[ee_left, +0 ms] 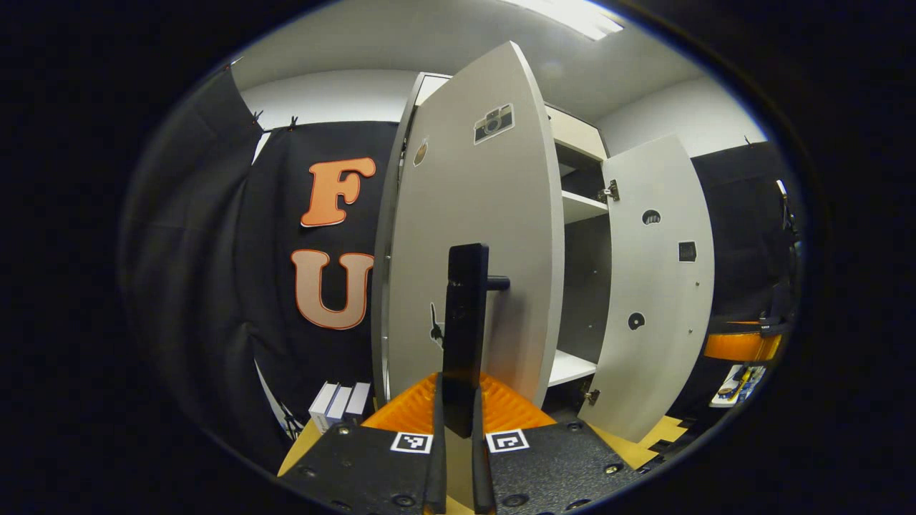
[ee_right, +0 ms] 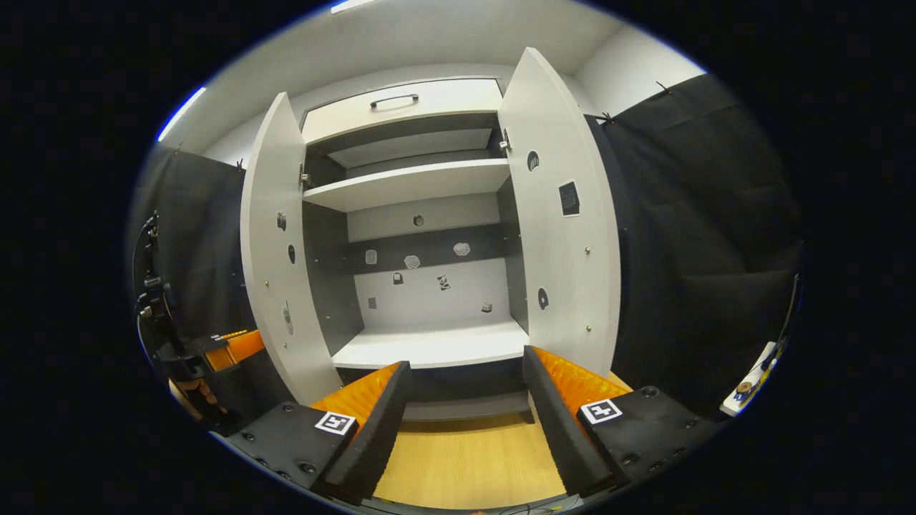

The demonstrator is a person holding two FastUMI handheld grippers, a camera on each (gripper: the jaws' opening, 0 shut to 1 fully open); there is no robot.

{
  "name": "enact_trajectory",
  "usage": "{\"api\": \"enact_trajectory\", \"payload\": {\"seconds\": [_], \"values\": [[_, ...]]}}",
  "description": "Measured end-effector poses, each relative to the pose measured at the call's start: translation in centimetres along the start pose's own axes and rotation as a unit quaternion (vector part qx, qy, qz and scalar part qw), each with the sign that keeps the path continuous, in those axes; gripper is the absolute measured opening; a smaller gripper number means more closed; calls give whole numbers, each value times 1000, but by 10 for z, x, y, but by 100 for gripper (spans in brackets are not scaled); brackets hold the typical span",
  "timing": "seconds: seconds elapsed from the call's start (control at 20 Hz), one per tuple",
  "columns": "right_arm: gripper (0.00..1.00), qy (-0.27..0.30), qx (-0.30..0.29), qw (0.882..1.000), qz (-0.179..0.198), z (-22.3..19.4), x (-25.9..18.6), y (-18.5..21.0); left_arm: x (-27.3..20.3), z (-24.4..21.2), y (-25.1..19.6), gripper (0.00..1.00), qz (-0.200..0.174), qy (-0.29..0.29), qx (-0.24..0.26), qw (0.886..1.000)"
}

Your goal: Open the right door of the double-door shoe cabinet with the right hand, and open the left door with the left hand.

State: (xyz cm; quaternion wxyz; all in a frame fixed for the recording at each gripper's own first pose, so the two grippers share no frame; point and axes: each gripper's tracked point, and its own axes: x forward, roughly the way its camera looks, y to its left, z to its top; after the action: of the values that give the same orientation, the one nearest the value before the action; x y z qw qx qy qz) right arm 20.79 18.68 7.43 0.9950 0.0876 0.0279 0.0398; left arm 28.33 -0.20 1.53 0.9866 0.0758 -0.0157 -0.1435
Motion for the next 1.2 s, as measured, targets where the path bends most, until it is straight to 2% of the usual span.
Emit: {"api": "enact_trajectory", "payload": {"seconds": [0.15,0.55,0.8,1.05,1.2], "values": [[98,0,-13,1000,-1,-2,-1,3,-3,2,17,11,24,-2,22,999],[98,-7,-21,1000,4,1,-2,10,-8,3,45,5,75,-3,26,997],[98,-8,-29,1000,-1,1,-1,6,-10,2,52,8,83,-3,22,996],[98,-7,-32,999,-6,0,0,5,-17,2,52,5,83,0,27,996],[98,-8,-33,999,-8,0,-1,4,-27,-1,55,6,98,13,26,995]]}}
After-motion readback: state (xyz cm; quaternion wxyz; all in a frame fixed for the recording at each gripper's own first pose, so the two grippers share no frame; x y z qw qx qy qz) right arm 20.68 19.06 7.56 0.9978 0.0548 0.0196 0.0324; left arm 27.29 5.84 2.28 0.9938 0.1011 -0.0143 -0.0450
